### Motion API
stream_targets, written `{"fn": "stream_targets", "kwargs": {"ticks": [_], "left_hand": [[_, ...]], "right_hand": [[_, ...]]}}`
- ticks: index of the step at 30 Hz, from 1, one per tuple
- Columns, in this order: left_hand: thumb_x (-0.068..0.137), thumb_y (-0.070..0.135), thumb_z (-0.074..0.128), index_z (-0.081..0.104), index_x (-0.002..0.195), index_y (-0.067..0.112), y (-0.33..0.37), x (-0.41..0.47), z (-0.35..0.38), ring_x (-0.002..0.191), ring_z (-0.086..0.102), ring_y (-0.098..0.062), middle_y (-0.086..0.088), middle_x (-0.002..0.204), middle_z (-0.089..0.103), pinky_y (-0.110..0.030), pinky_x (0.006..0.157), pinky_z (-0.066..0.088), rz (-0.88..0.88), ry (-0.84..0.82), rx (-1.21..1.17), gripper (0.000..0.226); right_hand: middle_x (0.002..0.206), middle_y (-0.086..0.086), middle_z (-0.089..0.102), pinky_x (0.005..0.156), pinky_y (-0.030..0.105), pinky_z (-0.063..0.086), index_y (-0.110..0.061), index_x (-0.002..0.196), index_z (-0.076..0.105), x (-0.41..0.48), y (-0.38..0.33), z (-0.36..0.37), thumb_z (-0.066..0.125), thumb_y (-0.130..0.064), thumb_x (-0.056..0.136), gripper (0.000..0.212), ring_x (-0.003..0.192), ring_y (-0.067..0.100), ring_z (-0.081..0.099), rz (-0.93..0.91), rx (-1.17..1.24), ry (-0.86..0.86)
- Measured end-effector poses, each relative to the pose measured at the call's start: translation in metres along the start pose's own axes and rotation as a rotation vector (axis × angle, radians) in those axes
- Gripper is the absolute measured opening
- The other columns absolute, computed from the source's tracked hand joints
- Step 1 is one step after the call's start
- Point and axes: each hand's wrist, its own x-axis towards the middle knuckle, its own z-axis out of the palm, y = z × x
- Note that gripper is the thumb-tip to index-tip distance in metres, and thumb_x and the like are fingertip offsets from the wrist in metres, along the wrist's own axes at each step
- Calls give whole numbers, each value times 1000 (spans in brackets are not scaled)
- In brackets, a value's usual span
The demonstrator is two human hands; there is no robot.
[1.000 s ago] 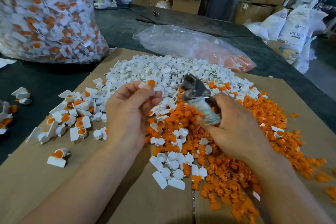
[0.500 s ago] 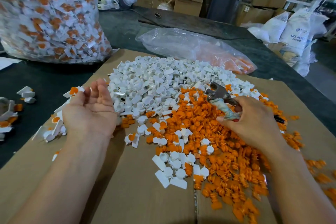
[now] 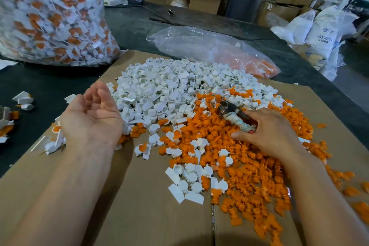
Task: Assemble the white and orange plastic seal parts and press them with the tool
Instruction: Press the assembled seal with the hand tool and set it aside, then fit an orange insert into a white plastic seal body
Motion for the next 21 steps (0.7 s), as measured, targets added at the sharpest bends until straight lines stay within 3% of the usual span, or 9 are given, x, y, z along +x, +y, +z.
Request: {"fn": "stream_targets", "kwargs": {"ticks": [1, 3, 6, 10, 16, 18, 21], "left_hand": [[99, 19, 33, 59, 66, 10, -2, 0, 5, 47, 58, -4, 6, 50, 56, -11, 44, 44, 16, 66, -26, 43], [94, 18, 47, 56, 77, 11, -6, -9, 15, 48, 60, -8, 4, 50, 59, -13, 43, 44, 60, 83, 260, 20], [86, 12, 62, 62, 81, 13, -23, -20, 18, 47, 59, -9, 3, 53, 62, -15, 39, 43, 113, -147, 930, 5], [74, 21, 75, 65, 75, 29, -38, -26, 11, 57, 58, -5, 10, 67, 64, -7, 47, 41, 225, -402, 1657, 13], [67, 34, 80, 57, 85, 42, -42, -26, 7, 85, 51, 2, 21, 94, 53, -11, 67, 39, 202, -684, 1988, 30], [70, 34, 78, 60, 90, 41, -45, -25, 4, 85, 50, 1, 22, 91, 54, -12, 69, 37, 251, -692, 2032, 27], [77, 25, 73, 60, 81, 40, -46, -24, 2, 65, 60, 7, 14, 65, 65, -6, 58, 38, 227, -643, 1947, 21]], "right_hand": [[139, 2, 45, 101, 34, 29, -24, 137, 41, 0, -1, 0, 42, -77, 54, 98, 127, 21, 36, 1, 0, -6], [139, 3, 44, 102, 35, 29, -24, 138, 39, 0, -2, -1, 35, -78, 49, 104, 128, 22, 35, 6, -3, -18], [142, 3, 40, 105, 37, 27, -26, 139, 36, 0, -2, -1, 34, -78, 48, 105, 130, 22, 32, 15, -7, -36], [143, 3, 37, 105, 37, 26, -26, 141, 33, -2, -2, 0, 37, -77, 52, 103, 131, 23, 29, 21, 11, -49], [145, 4, 34, 106, 37, 25, -25, 142, 31, -3, -3, -2, 41, -76, 55, 100, 132, 22, 27, 28, 49, -67], [144, 3, 35, 106, 37, 25, -26, 141, 31, -5, -3, -5, 38, -76, 51, 104, 132, 21, 28, 23, 86, -68], [142, 2, 37, 104, 37, 27, -27, 141, 33, -9, -3, -9, 36, -79, 46, 108, 130, 20, 31, 11, 138, -46]]}}
